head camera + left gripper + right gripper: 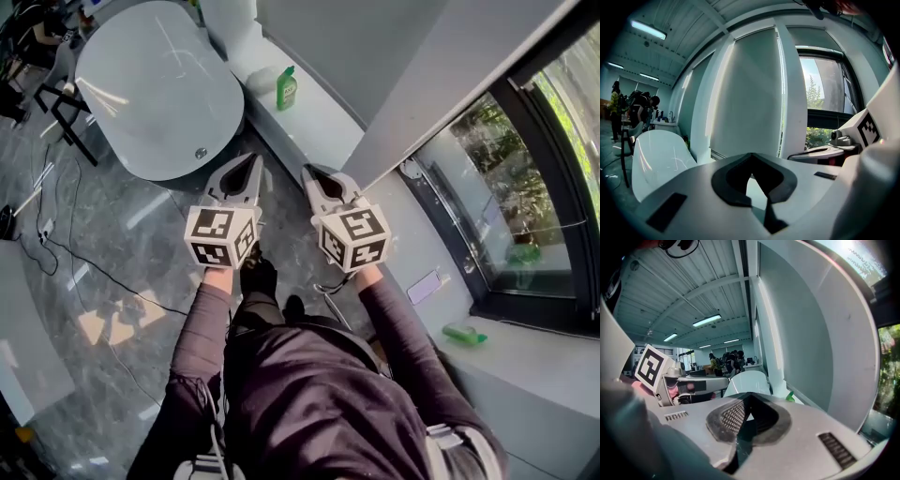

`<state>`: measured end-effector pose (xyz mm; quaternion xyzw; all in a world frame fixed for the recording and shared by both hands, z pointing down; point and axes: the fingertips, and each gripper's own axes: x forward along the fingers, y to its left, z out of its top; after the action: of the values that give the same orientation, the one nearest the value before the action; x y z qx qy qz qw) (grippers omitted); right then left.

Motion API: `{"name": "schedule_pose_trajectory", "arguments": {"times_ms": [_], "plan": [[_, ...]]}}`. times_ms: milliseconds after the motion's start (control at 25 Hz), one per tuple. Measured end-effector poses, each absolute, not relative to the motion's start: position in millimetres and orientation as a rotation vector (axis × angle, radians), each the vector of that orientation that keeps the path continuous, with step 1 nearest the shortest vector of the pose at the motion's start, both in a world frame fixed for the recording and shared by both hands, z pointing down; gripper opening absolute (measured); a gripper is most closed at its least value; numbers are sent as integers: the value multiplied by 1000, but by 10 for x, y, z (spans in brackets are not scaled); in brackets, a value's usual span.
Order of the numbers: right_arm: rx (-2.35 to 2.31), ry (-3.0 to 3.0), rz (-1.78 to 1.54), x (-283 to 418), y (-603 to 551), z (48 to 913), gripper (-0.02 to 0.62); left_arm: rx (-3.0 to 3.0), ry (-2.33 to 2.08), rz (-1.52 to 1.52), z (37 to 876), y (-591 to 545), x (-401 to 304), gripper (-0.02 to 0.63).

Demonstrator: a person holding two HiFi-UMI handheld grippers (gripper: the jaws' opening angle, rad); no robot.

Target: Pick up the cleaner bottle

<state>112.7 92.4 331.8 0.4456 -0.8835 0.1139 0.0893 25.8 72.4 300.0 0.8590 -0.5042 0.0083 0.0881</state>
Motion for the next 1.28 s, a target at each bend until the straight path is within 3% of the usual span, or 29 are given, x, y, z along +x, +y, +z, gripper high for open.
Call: {"name": "schedule_pose_trajectory", "arguments": {"times_ms": [640, 1280], "plan": [[1508, -2465, 437, 702, -539, 3575, 2, 2580, -1370, 96, 3206, -734, -409, 8], [1679, -2260, 493, 824, -1493, 3869, 2, 2596, -1186, 254, 3799, -1911, -404, 12]]}}
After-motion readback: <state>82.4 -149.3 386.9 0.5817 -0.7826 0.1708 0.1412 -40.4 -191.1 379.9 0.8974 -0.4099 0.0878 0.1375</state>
